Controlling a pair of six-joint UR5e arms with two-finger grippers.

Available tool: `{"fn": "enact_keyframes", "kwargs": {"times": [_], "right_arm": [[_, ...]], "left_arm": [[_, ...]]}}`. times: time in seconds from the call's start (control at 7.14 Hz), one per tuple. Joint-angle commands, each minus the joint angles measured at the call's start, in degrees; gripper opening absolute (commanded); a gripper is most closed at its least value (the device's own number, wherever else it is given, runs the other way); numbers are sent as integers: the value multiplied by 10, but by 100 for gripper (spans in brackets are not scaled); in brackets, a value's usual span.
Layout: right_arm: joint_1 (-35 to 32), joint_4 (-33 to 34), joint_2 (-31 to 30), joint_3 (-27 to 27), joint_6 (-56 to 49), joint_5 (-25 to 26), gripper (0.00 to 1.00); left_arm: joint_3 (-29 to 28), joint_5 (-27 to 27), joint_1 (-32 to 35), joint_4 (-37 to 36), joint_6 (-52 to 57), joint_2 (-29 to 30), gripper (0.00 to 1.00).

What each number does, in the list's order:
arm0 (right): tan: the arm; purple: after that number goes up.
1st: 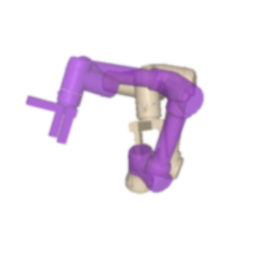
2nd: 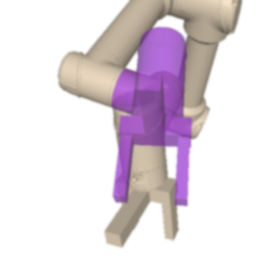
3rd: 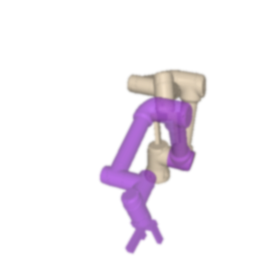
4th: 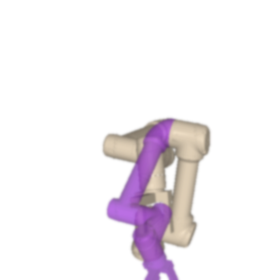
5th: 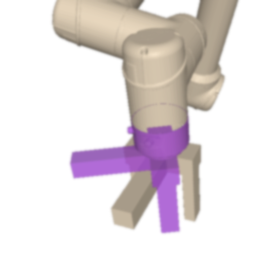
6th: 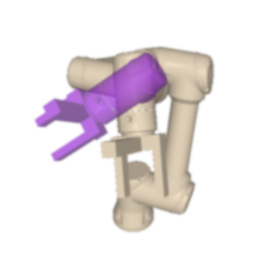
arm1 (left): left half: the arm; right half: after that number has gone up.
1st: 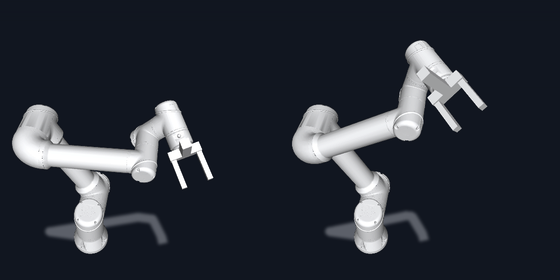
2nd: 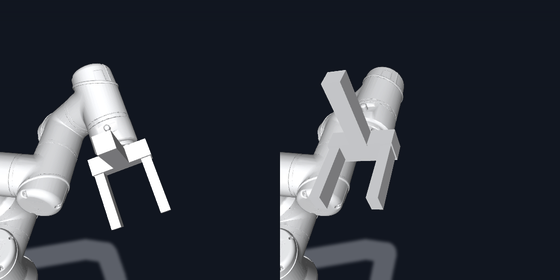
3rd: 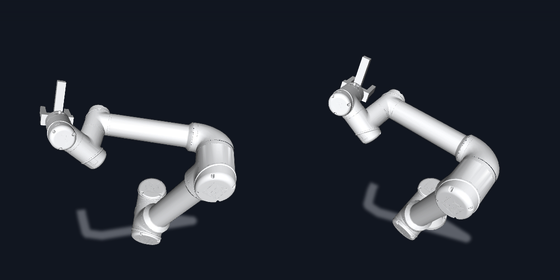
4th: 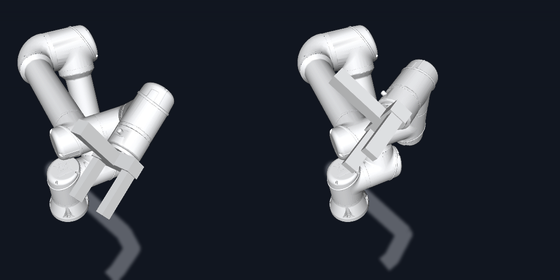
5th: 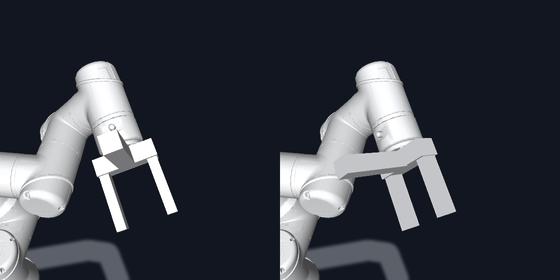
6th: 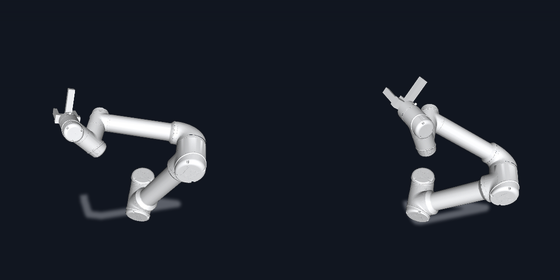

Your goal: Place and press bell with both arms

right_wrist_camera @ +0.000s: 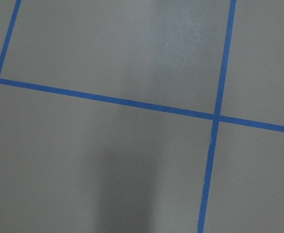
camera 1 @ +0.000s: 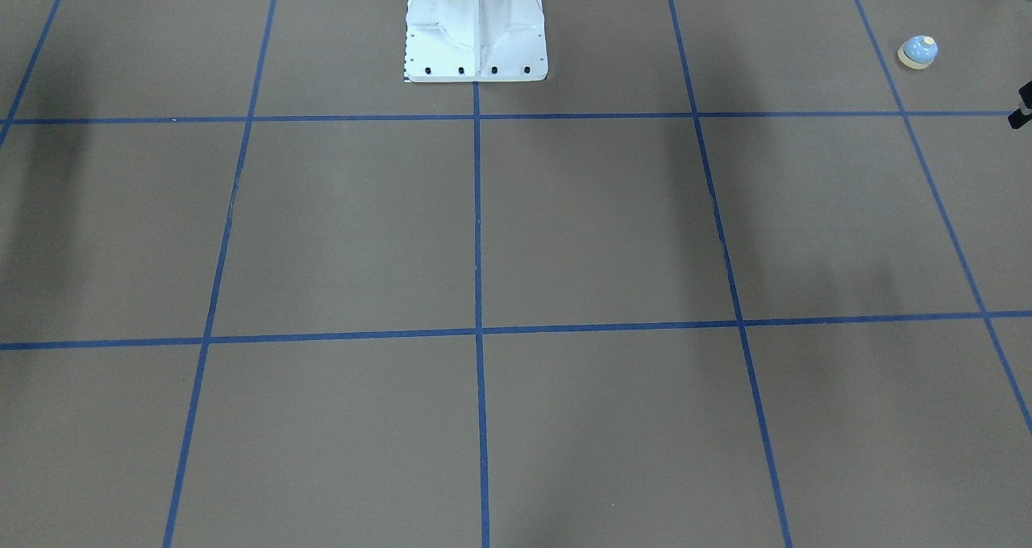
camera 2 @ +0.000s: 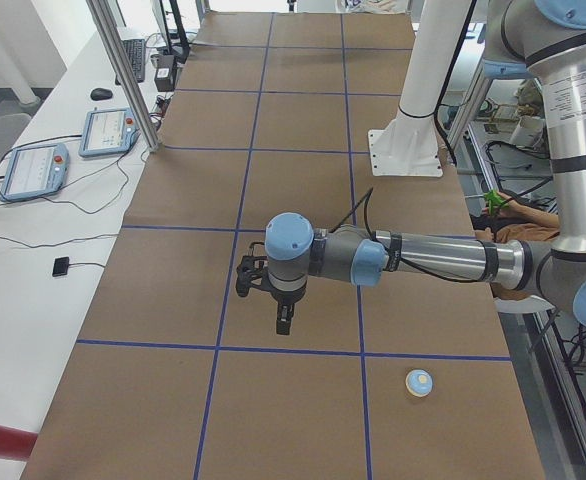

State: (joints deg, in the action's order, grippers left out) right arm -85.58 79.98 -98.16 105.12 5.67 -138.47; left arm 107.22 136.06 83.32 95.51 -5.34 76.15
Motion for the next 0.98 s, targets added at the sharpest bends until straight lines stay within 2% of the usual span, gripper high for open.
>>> {"fn": "enact_keyframes", "kwargs": {"times": [0.0,0.28,0.56,0.84], "right_arm": [[10,-4,1,-5,1,-21,100],[23,-5,2,-5,0,-20,100],[24,-21,1,-5,1,-19,100],[25,-22,1,-5,1,-20,100]], "left_arm": [[-23,-16,-76,71,-37,-33,99],[-126,-15,-91,269,-68,-85,100],[-131,-14,-155,343,-114,-128,100],[-131,-7,-182,413,-119,-205,100]]}}
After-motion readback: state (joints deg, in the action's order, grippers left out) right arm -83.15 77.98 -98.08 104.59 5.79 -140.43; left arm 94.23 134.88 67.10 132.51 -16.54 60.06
